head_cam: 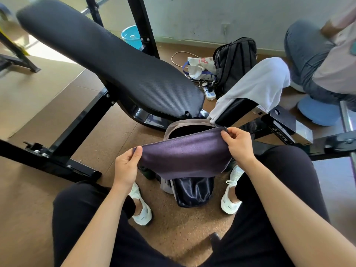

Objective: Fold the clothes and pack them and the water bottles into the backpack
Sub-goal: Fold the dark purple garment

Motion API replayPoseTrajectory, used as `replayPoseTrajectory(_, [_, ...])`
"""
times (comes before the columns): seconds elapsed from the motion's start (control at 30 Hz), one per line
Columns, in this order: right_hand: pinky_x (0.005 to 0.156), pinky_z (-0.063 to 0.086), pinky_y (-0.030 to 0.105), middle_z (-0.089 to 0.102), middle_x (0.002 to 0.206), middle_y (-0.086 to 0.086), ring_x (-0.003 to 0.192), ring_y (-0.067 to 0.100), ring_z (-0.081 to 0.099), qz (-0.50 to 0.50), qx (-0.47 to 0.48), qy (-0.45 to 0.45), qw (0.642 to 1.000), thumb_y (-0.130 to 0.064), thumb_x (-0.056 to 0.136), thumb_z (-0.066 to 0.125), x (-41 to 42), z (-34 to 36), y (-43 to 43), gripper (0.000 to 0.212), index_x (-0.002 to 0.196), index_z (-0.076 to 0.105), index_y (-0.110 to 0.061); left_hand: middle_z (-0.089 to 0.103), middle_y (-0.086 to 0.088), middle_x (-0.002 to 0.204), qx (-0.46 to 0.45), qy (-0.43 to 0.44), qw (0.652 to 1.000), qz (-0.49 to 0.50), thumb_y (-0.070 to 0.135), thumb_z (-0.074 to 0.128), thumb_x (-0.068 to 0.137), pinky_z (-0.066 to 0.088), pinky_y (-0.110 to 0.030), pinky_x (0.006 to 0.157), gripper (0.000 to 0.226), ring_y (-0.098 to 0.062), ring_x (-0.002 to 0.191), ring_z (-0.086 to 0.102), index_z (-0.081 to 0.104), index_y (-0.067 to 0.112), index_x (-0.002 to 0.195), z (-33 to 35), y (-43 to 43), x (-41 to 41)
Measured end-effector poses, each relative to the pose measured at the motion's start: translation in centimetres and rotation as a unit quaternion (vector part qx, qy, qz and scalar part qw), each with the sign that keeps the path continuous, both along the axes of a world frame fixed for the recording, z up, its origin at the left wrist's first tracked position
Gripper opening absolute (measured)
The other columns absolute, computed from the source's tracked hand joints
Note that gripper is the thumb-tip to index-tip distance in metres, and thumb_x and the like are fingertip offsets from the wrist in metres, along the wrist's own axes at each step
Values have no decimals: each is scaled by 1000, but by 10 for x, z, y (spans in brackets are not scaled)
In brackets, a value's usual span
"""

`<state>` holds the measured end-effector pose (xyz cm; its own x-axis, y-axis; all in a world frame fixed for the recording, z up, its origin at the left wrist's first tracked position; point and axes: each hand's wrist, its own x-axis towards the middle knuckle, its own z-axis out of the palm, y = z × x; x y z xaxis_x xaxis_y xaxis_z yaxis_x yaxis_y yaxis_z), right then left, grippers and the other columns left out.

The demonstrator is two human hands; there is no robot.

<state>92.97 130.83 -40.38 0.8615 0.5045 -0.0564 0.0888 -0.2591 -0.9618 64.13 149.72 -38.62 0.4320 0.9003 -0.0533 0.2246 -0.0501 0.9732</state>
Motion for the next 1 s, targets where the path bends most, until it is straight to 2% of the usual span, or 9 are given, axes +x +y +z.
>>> replayPoseTrajectory(0.1, [66, 42, 31, 57, 61, -9, 61, 8, 47, -13, -23, -20, 999, -21, 95, 69, -4, 0, 1, 24, 71, 68, -23, 66, 15, 63, 25, 43, 999, 22, 25, 62, 102, 45, -30, 64, 29, -1, 63, 55, 72, 26, 75, -2, -9, 5])
replayPoseTrajectory(0.17, [66, 42, 29, 57, 58, -12, 58, 5, 47, -23, -30, -30, 999, -22, 94, 70, -9, 3, 2, 26, 68, 67, -24, 58, 13, 58, 40, 57, 997, 46, 27, 64, 101, 41, -31, 61, 33, -6, 58, 49, 68, 24, 68, -5, -9, 5])
replayPoseTrajectory(0.23, [67, 44, 29, 60, 58, -13, 58, 3, 49, -26, -24, -41, 999, -25, 93, 71, -16, 8, 3, 22, 70, 69, -22, 62, 12, 62, 41, 50, 996, 62, 30, 67, 98, 47, -35, 63, 27, -9, 62, 54, 69, 26, 71, -4, -8, 4])
replayPoseTrajectory(0.3, [70, 48, 29, 67, 65, -10, 61, 4, 56, -16, -17, -55, 998, -26, 91, 73, -25, 14, 1, 15, 78, 72, -20, 71, 8, 73, 18, 23, 997, 72, 30, 70, 95, 57, -41, 66, 13, -15, 70, 64, 73, 27, 84, -1, -9, 5])
replayPoseTrajectory(0.43, [68, 50, 19, 69, 70, -6, 64, 1, 62, 22, 21, -52, 998, -20, 90, 76, -49, 32, -3, 9, 83, 71, -19, 69, 2, 72, -34, -6, 998, 45, 18, 68, 97, 54, -30, 50, 8, -18, 66, 63, 66, 13, 91, 8, -26, 12])
replayPoseTrajectory(0.5, [67, 51, 19, 70, 70, -6, 65, 2, 63, 54, 38, -49, 997, -16, 90, 77, -62, 35, -2, 8, 84, 72, -18, 69, 0, 72, -43, -6, 999, -7, 17, 68, 97, 56, -32, 53, 9, -18, 67, 67, 64, 12, 90, 10, -35, 15])
replayPoseTrajectory(0.63, [67, 57, 33, 73, 74, 0, 69, 16, 68, 128, 41, -60, 989, -18, 88, 78, -82, 31, 1, 4, 87, 75, -15, 68, -6, 75, -58, -14, 993, -99, 13, 68, 97, 58, -30, 57, 12, -17, 69, 68, 62, 5, 90, 17, -54, 24])
replayPoseTrajectory(0.77, [71, 55, 25, 75, 83, -6, 77, 9, 71, 200, 42, -88, 975, -17, 87, 80, -95, 29, 2, 6, 91, 79, -13, 71, -9, 80, -103, -31, 985, -137, 8, 65, 97, 61, -31, 63, 8, -21, 77, 72, 61, 2, 92, 21, -67, 32])
replayPoseTrajectory(1.0, [77, 59, 28, 77, 93, -3, 86, 11, 73, 283, 41, -115, 951, -13, 89, 77, -104, 28, 4, 12, 99, 81, -10, 73, -1, 73, -162, -39, 975, -148, -2, 68, 93, 60, -25, 63, 6, -14, 72, 72, 65, 1, 88, 21, -70, 35])
